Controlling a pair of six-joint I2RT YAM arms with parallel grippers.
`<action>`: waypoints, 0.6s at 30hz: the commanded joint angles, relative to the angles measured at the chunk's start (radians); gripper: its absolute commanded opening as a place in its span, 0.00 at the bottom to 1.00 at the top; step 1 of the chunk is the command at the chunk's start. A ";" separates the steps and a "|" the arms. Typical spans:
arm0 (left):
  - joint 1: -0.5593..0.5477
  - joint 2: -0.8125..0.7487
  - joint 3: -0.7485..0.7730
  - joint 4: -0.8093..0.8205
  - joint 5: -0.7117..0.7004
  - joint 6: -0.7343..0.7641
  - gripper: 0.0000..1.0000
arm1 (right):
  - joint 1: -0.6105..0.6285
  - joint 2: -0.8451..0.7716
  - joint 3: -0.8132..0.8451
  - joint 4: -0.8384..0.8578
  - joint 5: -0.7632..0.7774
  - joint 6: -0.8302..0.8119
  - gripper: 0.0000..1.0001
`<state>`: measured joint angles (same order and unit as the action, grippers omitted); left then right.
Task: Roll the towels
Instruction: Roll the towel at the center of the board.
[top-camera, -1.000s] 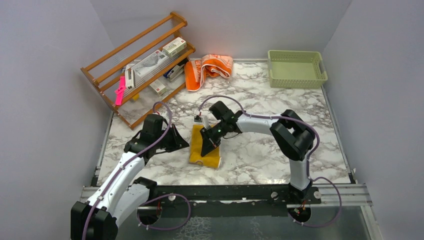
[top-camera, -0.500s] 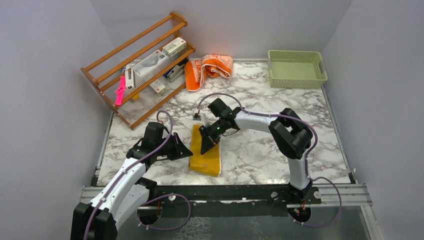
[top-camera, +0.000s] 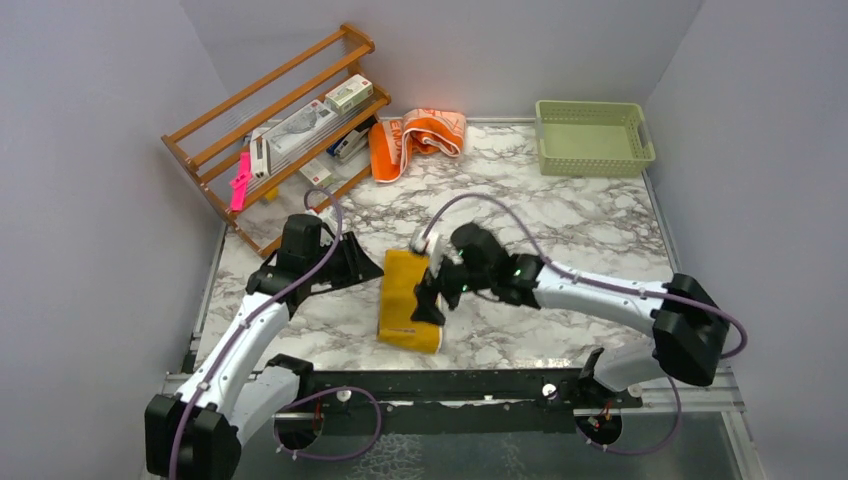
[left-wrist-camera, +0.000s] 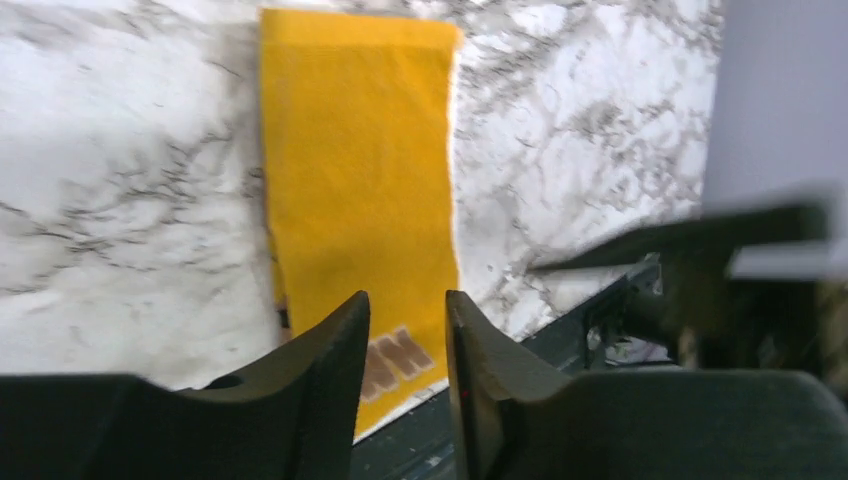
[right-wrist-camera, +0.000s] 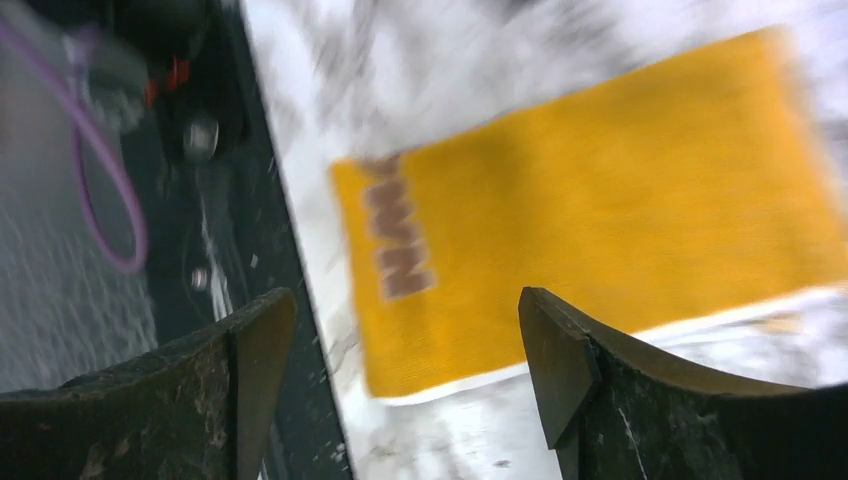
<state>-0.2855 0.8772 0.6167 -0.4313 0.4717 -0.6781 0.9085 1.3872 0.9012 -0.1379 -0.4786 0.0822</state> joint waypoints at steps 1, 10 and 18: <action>0.087 0.100 0.061 -0.062 -0.068 0.105 0.38 | 0.274 0.042 -0.045 -0.058 0.365 -0.128 0.82; 0.279 0.137 0.120 -0.097 0.025 0.196 0.41 | 0.282 0.232 0.042 -0.045 0.327 -0.208 0.64; 0.287 0.170 0.104 -0.084 0.047 0.210 0.40 | 0.282 0.327 0.076 -0.023 0.311 -0.213 0.43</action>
<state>-0.0059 1.0412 0.7143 -0.5114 0.4786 -0.4999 1.1862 1.6840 0.9325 -0.1894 -0.1761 -0.1116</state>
